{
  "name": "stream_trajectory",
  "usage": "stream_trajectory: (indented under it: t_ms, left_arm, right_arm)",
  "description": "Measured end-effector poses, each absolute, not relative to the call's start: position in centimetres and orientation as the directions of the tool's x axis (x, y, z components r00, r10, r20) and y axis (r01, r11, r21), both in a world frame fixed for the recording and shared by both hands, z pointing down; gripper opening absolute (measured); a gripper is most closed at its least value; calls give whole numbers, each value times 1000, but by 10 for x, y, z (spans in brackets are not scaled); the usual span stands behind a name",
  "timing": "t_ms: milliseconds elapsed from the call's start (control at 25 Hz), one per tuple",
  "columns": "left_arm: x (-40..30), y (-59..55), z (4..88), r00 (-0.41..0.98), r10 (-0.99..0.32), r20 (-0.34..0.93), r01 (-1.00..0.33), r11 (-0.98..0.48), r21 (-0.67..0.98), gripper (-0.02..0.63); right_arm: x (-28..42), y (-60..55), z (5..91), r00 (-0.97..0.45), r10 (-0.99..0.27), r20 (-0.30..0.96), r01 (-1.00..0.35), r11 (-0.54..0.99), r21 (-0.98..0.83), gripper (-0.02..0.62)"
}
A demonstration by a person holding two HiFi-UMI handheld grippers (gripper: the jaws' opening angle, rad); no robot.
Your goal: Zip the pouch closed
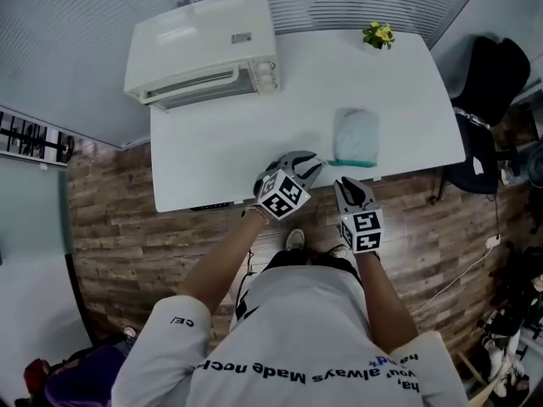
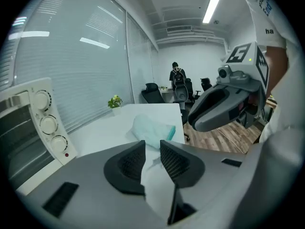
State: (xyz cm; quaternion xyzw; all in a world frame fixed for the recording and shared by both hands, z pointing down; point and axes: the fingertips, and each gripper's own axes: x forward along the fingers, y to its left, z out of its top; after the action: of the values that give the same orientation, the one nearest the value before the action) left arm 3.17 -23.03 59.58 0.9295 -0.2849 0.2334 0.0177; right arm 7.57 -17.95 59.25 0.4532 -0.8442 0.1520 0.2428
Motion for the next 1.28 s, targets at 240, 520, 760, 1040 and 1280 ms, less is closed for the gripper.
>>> stream_trajectory:
  t_ms: [240,520,760,1040,1280]
  left_arm:
    - [45,-247,646,715,-425,555,-454,-886,-94,87]
    - [50,-257,673,714,-358,601,-401,-913,-67,87]
    - [53,-263,681,720,-335,608,-385,-921,-51,87]
    - [58,-256,678,751,-290,594,-343,-939,-24,40]
    - [58,-245,673,773,-251,583,-316,-949,11,25]
  right_arm:
    - [63,-202,644,-444,-638,629,-846,530,-61,88]
    - [58,-218,689,-409,-585,701,-868,486,-101,126]
    - [55,-224,703,-390,-568,725,-879,463,-110,127]
    - [55,-230,711,-353,-557,751,-897,430,-103,127]
    - [59,-228,713,-316,-563,764,-916,390,-91,118]
